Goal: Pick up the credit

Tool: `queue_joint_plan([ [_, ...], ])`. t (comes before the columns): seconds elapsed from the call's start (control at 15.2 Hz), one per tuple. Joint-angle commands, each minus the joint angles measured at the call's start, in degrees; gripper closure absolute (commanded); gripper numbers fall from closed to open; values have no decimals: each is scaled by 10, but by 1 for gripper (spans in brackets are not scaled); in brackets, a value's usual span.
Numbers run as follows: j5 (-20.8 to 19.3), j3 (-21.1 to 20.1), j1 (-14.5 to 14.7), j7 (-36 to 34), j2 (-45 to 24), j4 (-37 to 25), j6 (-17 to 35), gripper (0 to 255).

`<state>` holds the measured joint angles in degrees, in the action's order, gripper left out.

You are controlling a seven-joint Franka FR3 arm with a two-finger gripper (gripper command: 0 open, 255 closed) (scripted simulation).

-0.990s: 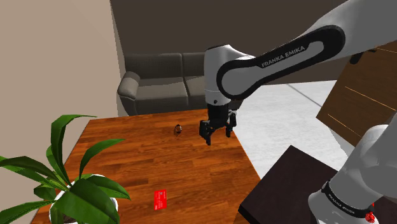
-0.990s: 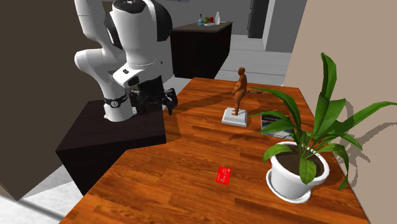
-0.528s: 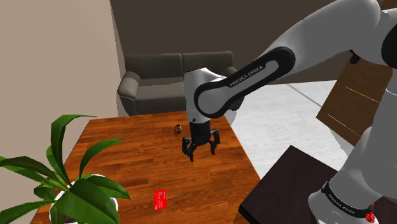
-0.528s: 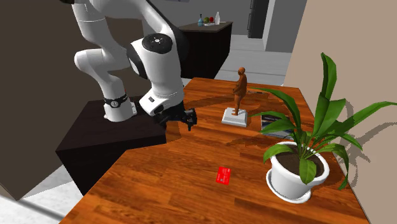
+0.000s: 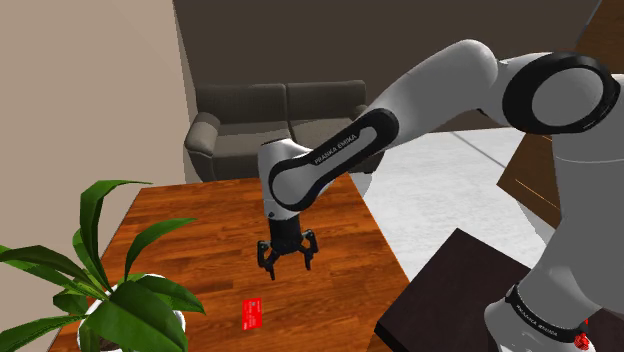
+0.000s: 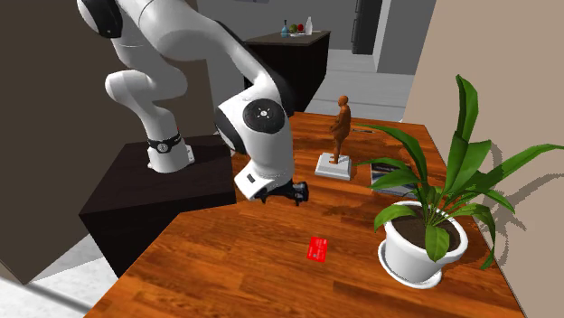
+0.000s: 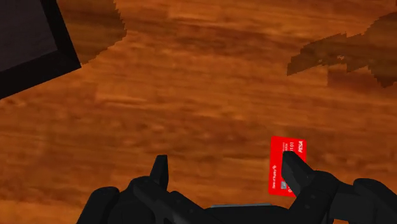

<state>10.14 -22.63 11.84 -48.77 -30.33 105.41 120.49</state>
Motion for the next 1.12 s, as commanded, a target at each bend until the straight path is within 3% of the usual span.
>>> queue_joint_plan([
  [0.0,1,2,14,-16,-51,-40,4,0],
  [0.66,16,7,86,-81,-297,-312,-38,0],
  [1.06,14,11,96,-77,-342,-348,-32,0],
])
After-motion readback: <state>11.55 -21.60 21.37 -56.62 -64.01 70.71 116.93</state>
